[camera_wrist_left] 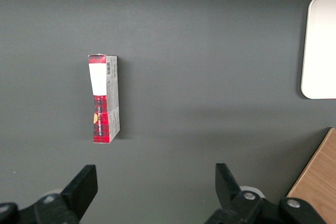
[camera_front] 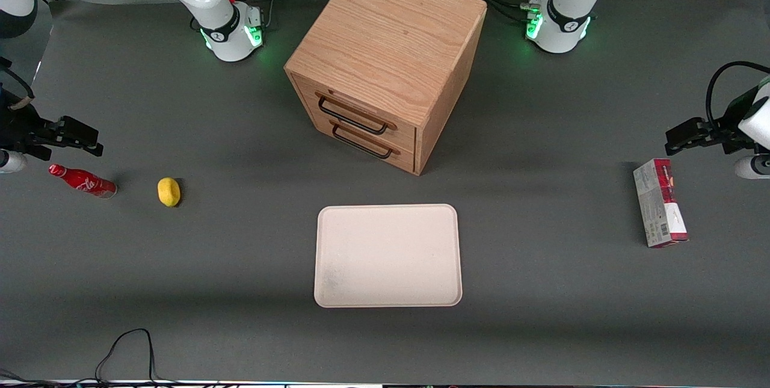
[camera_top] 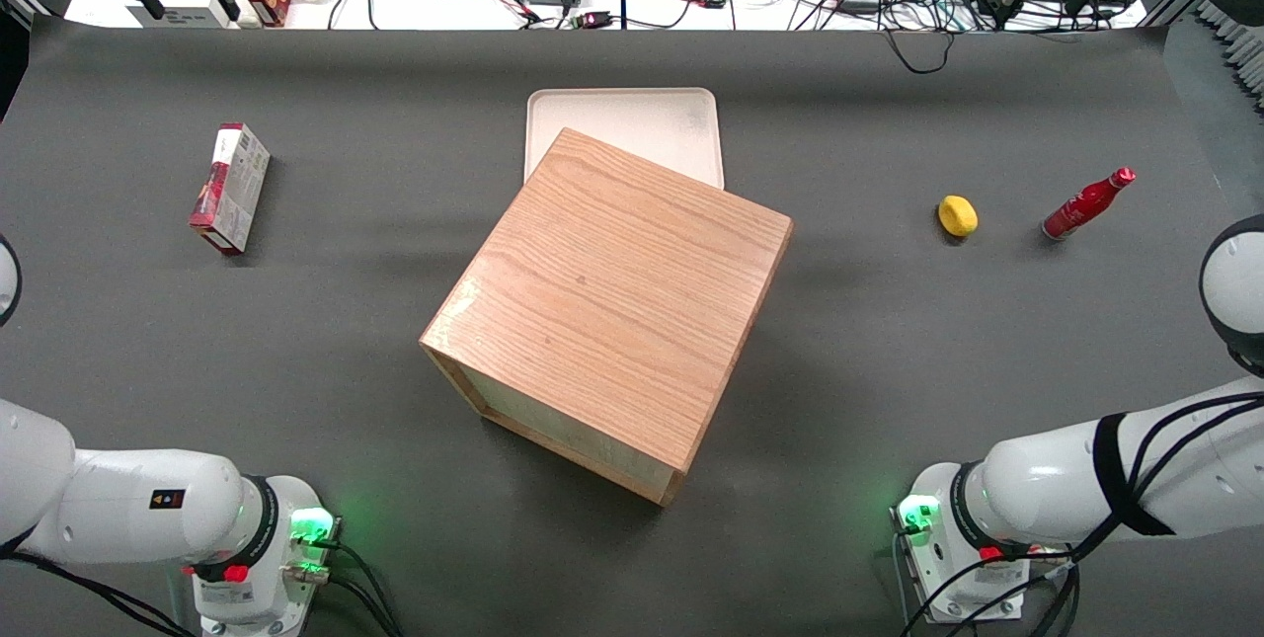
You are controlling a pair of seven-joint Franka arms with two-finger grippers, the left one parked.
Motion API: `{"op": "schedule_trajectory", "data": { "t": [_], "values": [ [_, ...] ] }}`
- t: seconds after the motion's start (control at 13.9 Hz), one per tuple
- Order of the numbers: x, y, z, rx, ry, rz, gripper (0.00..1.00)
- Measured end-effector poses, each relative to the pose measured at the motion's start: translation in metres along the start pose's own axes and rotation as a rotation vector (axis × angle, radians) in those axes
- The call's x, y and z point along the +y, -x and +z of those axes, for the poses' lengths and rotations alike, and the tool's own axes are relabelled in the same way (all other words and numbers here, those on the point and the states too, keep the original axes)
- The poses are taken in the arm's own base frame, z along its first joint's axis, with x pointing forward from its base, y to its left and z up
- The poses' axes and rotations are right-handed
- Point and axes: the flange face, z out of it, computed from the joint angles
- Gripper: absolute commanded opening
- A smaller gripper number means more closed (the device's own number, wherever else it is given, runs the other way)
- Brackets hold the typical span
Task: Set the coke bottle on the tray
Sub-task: 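Move the open right gripper above the red Coca-Cola bottle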
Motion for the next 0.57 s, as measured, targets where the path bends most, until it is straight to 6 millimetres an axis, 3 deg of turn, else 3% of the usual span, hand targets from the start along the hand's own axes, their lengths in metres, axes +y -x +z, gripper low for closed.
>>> {"op": "schedule_trajectory", "data": {
  "t": [0.57],
  "values": [
    [-0.0012, 0.0061, -0.0002, -0.037, -0.003, -0.001, 1.0]
  ]
}}
